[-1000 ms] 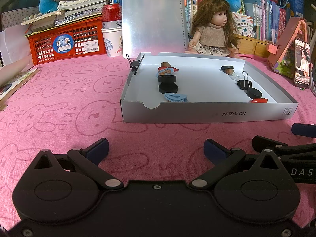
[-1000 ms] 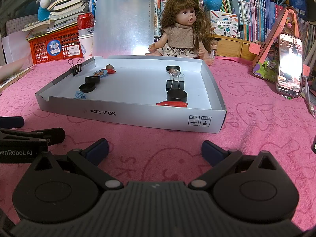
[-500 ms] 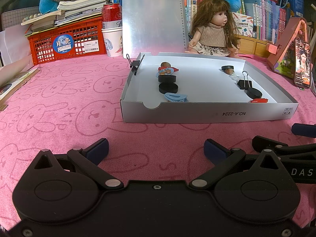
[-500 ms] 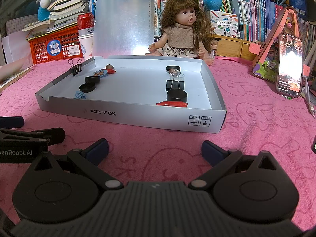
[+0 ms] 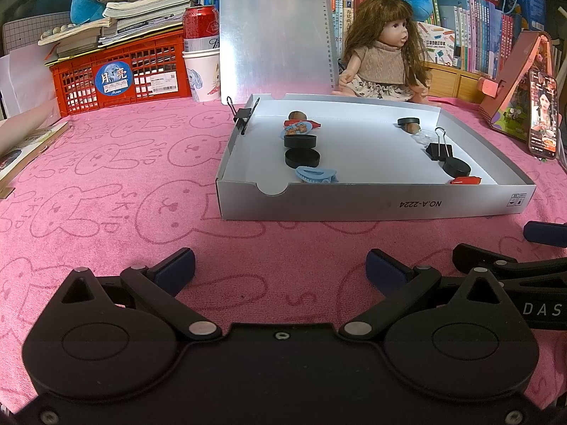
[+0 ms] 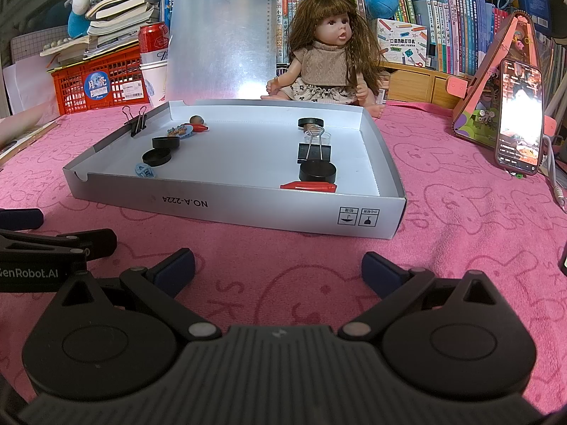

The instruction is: Organize rigid objects

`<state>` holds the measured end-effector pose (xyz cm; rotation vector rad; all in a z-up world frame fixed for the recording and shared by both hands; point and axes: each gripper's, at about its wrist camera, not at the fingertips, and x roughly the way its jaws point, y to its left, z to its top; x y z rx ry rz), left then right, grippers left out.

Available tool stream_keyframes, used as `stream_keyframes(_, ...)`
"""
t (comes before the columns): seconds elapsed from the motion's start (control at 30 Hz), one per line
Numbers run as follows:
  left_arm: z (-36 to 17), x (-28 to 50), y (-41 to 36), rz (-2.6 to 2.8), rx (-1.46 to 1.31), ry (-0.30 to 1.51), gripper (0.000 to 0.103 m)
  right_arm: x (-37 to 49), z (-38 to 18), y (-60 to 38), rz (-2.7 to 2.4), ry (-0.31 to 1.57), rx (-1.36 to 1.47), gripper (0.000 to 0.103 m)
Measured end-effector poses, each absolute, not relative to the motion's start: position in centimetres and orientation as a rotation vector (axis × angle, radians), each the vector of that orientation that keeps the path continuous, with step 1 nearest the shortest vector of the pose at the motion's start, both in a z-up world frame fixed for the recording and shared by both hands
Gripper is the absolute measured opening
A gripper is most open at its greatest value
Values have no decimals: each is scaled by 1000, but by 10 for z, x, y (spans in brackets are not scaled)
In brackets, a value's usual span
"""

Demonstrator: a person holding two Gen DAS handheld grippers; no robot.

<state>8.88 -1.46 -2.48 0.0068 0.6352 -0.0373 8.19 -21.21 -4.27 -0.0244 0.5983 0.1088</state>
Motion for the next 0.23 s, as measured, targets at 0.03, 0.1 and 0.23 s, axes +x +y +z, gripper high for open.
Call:
stream_keyframes(0.03, -25, 89, -15, -37, 7, 635, 103, 82, -43, -212, 109, 598, -24, 103)
stream_keyframes(0.1, -25, 89, -15, -35, 6, 635, 103, 82, -43, -212, 109, 598, -24, 103)
stream_keyframes(0.23, -25, 89, -13, -27, 1, 634, 103, 82, -43, -212, 109, 598, -24, 103)
